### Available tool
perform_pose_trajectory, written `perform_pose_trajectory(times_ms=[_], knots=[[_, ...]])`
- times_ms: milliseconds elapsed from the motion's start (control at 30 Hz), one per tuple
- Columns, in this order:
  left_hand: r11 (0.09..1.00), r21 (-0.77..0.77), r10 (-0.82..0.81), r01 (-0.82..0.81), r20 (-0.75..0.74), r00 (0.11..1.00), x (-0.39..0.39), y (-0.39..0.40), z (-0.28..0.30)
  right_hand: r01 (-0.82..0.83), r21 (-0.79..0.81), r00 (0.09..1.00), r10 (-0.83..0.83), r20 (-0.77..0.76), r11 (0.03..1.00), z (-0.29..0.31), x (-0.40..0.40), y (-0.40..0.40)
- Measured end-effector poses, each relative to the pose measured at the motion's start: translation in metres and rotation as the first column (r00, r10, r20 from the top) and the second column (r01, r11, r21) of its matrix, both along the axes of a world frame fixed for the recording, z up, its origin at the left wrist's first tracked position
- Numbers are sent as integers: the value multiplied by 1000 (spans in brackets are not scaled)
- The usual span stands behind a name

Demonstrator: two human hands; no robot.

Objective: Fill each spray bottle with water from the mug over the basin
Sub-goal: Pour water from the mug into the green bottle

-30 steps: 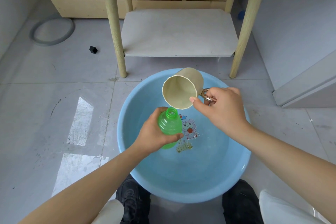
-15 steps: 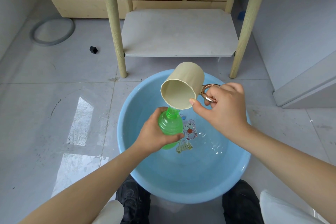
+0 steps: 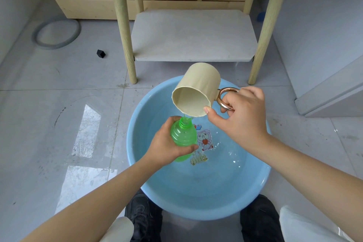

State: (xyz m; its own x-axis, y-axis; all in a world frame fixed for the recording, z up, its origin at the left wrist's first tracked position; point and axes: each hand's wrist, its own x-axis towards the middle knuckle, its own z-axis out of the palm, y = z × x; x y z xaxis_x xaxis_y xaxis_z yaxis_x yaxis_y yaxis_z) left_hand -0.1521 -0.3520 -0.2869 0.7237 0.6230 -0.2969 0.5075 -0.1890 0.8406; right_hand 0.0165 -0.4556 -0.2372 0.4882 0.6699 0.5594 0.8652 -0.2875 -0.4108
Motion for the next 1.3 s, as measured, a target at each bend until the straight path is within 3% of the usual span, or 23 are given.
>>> perform_pose_trajectory(times_ms=[1300], knots=[[999, 5, 44, -44, 9, 999, 0, 0, -5, -97, 65, 966, 78, 246, 993, -7, 3, 4]])
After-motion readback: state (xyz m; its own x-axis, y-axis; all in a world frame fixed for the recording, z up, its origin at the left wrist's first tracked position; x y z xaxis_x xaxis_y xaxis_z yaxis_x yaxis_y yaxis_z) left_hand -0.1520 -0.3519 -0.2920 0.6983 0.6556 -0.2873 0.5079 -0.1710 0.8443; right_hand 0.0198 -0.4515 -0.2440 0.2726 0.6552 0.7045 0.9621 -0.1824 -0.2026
